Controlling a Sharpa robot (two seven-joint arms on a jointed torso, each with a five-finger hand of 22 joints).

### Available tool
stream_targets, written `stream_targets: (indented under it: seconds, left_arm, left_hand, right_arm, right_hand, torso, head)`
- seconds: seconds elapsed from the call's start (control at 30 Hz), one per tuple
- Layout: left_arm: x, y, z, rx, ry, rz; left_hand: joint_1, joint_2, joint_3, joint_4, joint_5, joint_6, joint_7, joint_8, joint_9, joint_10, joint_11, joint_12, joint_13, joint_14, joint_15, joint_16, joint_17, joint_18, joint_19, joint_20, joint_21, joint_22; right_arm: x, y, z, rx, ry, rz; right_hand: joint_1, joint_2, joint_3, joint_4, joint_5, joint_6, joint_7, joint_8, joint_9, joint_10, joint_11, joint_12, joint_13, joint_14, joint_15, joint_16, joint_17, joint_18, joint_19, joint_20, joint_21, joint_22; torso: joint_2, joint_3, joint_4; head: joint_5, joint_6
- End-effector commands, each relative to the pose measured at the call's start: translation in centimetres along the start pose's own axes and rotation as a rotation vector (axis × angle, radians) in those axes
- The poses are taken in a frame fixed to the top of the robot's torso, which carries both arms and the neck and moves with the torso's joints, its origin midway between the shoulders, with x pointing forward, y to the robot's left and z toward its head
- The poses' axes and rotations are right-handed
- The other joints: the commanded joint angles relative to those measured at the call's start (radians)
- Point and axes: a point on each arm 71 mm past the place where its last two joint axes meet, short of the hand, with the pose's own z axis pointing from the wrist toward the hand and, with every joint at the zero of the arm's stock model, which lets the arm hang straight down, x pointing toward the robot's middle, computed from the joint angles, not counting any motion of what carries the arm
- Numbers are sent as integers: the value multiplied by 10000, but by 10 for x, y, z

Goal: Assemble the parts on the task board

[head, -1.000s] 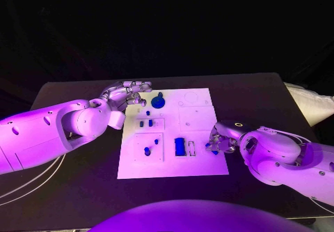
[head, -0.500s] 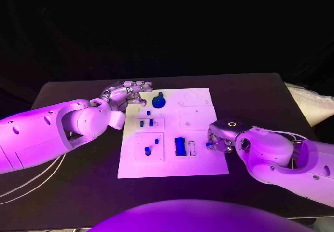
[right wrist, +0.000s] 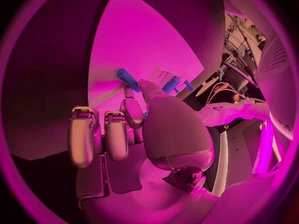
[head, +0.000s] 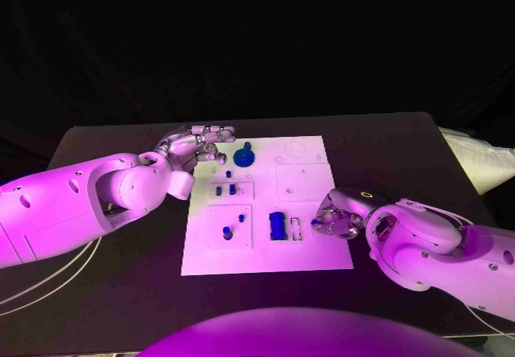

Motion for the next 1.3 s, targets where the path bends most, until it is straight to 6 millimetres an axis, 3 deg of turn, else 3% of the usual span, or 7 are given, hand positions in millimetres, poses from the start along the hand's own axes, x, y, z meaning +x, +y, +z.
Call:
stream_targets:
  seconds: [0.03,0.37,0.67,1.3]
  left_arm:
    - [4,0,0,30,244,-15]
    - [4,0,0,8,274,-20]
    - [5,0,0,-12,325,-20]
    - [6,0,0,-67,384,-27]
  left_hand:
    - [28,99,-35,4,-18,-58,11,60,-15,-95,3,46,-16,-81,-19,-56,-9,177,-16,30,-35,-9]
    - [28,99,-35,4,-18,-58,11,60,-15,-95,3,46,-16,-81,-19,-56,-9,177,-16,30,-35,-9]
    - [28,99,-35,4,-18,-58,11,60,-15,-95,3,46,-16,-81,-19,-56,-9,177,-16,30,-35,-9]
    - [34,102,-52,-6,-18,-74,17,65,-15,-117,9,58,-18,-96,-15,-55,-19,177,-20,34,-51,-21]
  right_arm:
    - [2,0,-1,752,357,2635]
    - [7,6,3,1015,1032,3641]
    - [8,11,8,975,1027,3651]
    - [9,18,18,617,1040,2601]
  right_hand:
    - [-224,-100,193,75,21,100,-3,21,23,237,-131,83,69,854,45,33,1563,-109,187,-72,55,480]
    - [-565,-285,520,225,147,153,-14,21,82,304,-136,186,162,864,41,57,1607,-113,202,-83,71,508]
    - [-798,-378,612,304,356,207,-23,45,138,320,-142,164,158,863,36,55,1605,-119,216,-90,86,538]
    - [-1446,-399,436,655,-123,306,-56,108,279,371,-160,83,114,846,23,5,1528,-116,218,-100,79,533]
  torso:
    - [4,2,5]
    - [-5,-12,-13]
    - [-2,2,1]
    - [3,7,-11]
  head:
    - [19,-8]
    - [72,-20]
    - [96,-20]
    - [190,-20]
